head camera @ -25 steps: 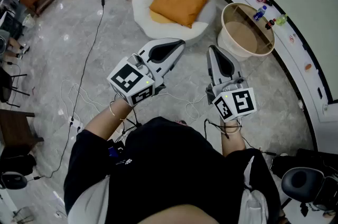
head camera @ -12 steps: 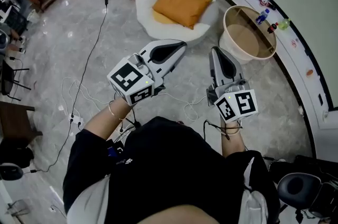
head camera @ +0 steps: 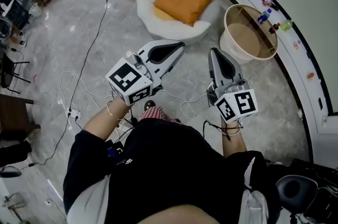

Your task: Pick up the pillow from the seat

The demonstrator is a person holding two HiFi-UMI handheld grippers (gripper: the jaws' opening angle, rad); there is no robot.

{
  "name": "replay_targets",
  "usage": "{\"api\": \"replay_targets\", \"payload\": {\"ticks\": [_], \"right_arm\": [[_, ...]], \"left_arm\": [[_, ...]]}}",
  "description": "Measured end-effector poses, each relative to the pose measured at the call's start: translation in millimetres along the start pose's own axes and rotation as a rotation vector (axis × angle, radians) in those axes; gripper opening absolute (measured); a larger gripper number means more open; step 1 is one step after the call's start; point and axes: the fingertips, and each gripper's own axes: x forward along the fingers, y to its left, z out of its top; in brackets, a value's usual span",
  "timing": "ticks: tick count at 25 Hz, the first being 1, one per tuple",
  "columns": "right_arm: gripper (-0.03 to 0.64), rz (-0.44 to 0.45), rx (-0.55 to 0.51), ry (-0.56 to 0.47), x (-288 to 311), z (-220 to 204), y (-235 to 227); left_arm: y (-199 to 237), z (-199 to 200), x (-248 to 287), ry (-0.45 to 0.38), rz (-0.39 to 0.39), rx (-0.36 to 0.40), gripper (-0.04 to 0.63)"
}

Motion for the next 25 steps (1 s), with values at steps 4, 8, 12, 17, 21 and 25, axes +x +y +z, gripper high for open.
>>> {"api": "replay_targets", "payload": {"ticks": [4, 8, 12, 17, 21, 25], "right_arm": [[0.021, 0.003, -0.009, -0.001, 11, -1, -2], [0.021, -0.009, -0.028, -0.001, 28, -3, -4], [0.021, -0.021, -0.030, -0.003, 51, -5, -8], [0.021, -0.056, -0.030, -0.008, 89, -7, -11], [0.021, -0.079, -0.042, -0.005, 121, -12, -9], [0.021, -0.083, -0.066, 0.012, 151, -20, -2]], "left_arm": [[11, 1, 2, -0.023, -0.012, -0.005, 0.011], [27, 1, 4, -0.031, -0.033, -0.011, 0.011], [52, 2, 8, -0.038, -0.055, -0.011, 0.011], [89, 3, 6, -0.031, -0.095, 0.003, 0.011], [124, 4, 1, -0.026, -0.098, 0.000, 0.011], [155, 3, -7, -0.007, -0.095, 0.032, 0.011]]}}
